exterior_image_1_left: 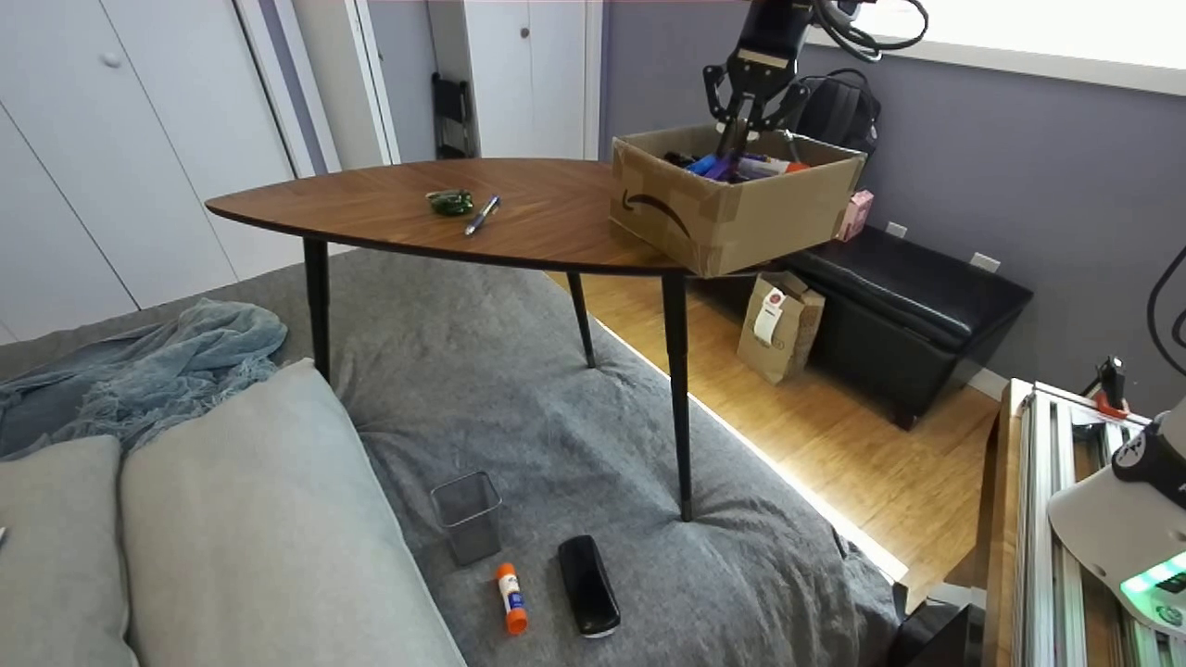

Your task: Remove the purple pen and purple marker from the box and put them on the table.

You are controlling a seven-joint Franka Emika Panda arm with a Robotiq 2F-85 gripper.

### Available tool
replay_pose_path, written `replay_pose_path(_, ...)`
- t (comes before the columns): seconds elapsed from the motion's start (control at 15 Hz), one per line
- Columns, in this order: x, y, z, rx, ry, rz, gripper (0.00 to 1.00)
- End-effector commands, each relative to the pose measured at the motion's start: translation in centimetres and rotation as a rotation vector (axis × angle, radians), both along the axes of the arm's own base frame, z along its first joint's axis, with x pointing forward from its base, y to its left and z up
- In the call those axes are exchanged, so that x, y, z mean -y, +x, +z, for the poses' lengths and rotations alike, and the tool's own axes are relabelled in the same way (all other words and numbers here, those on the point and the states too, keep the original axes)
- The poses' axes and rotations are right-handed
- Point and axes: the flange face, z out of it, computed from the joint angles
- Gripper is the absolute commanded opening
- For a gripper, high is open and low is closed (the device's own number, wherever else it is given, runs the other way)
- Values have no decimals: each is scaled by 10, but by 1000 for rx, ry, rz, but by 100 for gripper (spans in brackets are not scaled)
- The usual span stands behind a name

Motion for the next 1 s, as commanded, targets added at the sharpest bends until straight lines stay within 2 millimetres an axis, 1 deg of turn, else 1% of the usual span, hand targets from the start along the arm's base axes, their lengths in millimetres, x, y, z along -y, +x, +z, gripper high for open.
replay_pose_path(0.0,-7,-12,28,62,-4,-5,5)
replay_pose_path(0.4,-15,-18,70,152,-35,56,5)
replay_pose_path(0.6,-17,-18,91,213,-13,72,5)
replay_pose_path(0.73,-14,-13,104,248,41,65,5)
replay_pose_path(0.93,-12,2,124,312,171,59,5)
